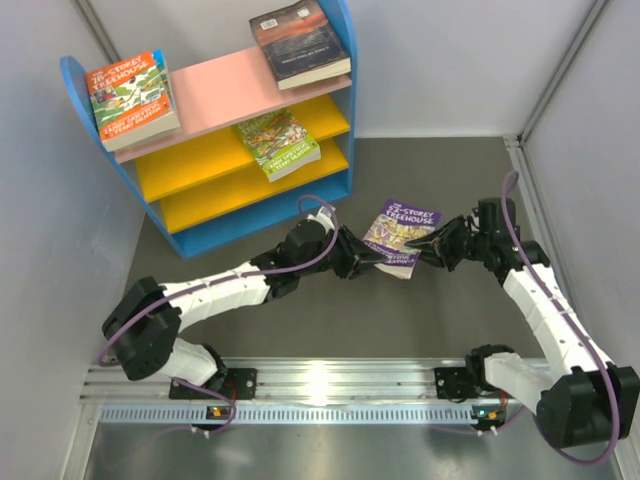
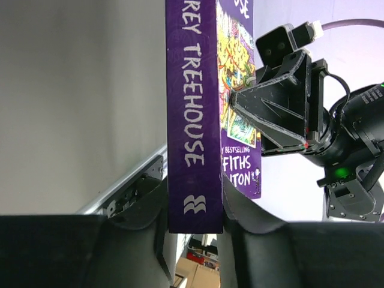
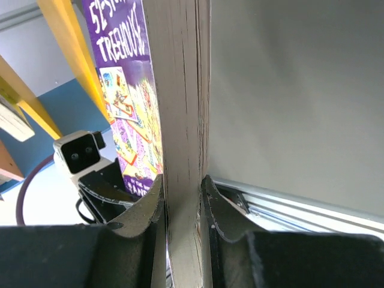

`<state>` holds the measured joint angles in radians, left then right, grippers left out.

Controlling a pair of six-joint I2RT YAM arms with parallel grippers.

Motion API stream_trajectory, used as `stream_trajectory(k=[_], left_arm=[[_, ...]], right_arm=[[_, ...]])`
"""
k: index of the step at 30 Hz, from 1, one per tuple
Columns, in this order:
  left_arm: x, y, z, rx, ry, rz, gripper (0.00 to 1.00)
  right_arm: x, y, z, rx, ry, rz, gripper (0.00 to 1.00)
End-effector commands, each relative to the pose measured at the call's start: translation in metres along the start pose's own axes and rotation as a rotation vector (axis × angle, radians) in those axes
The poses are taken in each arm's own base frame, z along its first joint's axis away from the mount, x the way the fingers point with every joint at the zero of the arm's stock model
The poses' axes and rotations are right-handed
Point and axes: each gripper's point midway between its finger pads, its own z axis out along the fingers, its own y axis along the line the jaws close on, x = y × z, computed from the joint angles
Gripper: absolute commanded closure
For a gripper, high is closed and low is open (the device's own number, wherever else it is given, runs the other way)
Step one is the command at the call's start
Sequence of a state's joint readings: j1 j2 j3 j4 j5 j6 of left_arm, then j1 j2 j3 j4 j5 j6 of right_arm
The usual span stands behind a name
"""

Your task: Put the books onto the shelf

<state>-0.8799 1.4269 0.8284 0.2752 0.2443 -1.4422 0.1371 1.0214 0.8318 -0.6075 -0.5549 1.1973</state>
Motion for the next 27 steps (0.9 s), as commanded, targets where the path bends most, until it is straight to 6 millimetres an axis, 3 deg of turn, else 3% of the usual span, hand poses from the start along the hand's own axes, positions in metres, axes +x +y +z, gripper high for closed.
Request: stream_trajectory(k=[1, 5, 6, 7, 8, 9, 10, 11, 15, 16, 18, 19, 21, 22, 27], left_arm=[[0.002, -0.017, -0.003, 0.033, -0.003, 0.035, 0.73], [-0.004, -0.028, -0.006, 0.034, -0.035, 0.066, 0.86], [-0.004, -0.026, -0.007, 0.016, -0.036, 0.082, 0.98], [-0.005, -0.029, -0.009, 0.013, -0.040, 0.097, 1.00], [-0.007, -0.041, -0.011, 0.025, -0.046, 0.117, 1.00], [-0.007, -0.039, -0.013, -0.003, -0.041, 0.161, 1.00], [-0.007, -0.045, -0.017, -0.006, -0.040, 0.194, 1.00], [-0.009, -0.065, -0.021, 0.021, -0.045, 0.236, 1.00], [-0.011, -0.091, -0.051, 0.047, -0.083, 0.380, 1.00], [-0.011, -0.105, -0.068, 0.084, -0.107, 0.400, 1.00], [-0.016, -0.113, -0.085, 0.104, -0.159, 0.428, 1.00], [-0.016, -0.126, -0.105, 0.145, -0.194, 0.435, 1.00], [-0.022, -0.127, -0.123, 0.146, -0.250, 0.423, 1.00], [-0.025, -0.137, -0.143, 0.182, -0.305, 0.420, 1.00], [-0.041, -0.146, -0.190, 0.250, -0.472, 0.401, 1.00]], right_arm=[[0.016, 0.051, -0.019, -0.195, 0.034, -0.052, 1.00], [0.025, 0.058, -0.024, -0.229, 0.063, -0.053, 1.00], [0.029, 0.064, -0.026, -0.253, 0.074, -0.071, 1.00], [0.032, 0.065, -0.026, -0.259, 0.088, -0.084, 0.98], [0.035, 0.068, -0.028, -0.267, 0.100, -0.101, 0.69], [0.036, 0.071, -0.030, -0.269, 0.102, -0.115, 0.44], [0.036, 0.070, -0.031, -0.264, 0.099, -0.137, 0.26], [0.036, 0.071, -0.033, -0.259, 0.090, -0.149, 0.06], [0.039, 0.060, -0.034, -0.223, 0.100, -0.157, 0.01], [0.040, 0.059, -0.034, -0.221, 0.102, -0.162, 0.01], [0.042, 0.053, -0.032, -0.209, 0.109, -0.159, 0.00], [0.042, 0.051, -0.032, -0.206, 0.112, -0.159, 0.01], [0.042, 0.047, -0.030, -0.193, 0.116, -0.153, 0.00], [0.042, 0.046, -0.030, -0.194, 0.117, -0.159, 0.00], [0.042, 0.044, -0.028, -0.184, 0.117, -0.176, 0.01]])
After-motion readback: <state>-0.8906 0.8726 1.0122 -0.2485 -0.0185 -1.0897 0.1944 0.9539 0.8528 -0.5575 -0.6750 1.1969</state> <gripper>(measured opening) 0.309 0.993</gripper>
